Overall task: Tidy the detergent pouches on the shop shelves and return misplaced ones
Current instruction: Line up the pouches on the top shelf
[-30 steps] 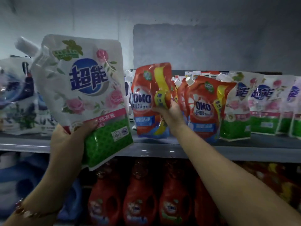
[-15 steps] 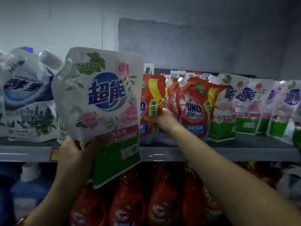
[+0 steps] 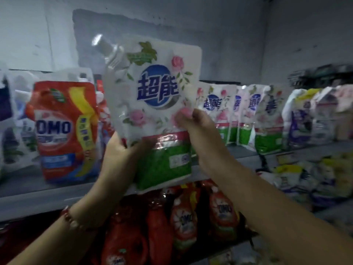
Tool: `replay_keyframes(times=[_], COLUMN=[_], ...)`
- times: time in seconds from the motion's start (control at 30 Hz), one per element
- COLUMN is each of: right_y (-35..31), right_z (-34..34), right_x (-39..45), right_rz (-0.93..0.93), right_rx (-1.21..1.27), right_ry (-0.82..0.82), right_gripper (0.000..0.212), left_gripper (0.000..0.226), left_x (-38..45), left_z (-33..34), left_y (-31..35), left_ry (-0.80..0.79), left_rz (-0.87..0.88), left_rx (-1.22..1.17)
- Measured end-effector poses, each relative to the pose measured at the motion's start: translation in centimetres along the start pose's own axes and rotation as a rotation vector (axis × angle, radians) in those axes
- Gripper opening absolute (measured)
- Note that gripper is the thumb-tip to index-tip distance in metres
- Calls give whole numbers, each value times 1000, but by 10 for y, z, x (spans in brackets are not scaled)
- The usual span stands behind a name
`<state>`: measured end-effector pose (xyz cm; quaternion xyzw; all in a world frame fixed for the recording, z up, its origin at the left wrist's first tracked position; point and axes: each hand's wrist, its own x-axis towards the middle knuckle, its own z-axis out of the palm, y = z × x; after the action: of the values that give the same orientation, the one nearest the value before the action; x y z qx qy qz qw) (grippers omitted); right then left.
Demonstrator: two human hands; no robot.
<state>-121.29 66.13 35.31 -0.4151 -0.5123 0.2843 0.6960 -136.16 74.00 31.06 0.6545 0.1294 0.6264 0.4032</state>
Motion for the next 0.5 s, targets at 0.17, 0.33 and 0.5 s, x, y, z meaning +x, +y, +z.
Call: replay_keyframes(times=[0.17, 0.33, 0.5], right_y=[-15, -1, 43], right_z=[-102, -181, -214], right_x=[56, 122, 152], right_rz=[-49, -40, 160], right_rx=[12, -85, -309], right_ry=[267, 331, 328], right_gripper=[24, 19, 22], left_gripper=[39, 34, 31], left_x=[48, 95, 99], left_z=[113, 181, 214], left_y=[-16, -62, -104], left_ry=[-143, -174, -93], left_rz=[6, -112, -295], left_rx=[56, 108, 196])
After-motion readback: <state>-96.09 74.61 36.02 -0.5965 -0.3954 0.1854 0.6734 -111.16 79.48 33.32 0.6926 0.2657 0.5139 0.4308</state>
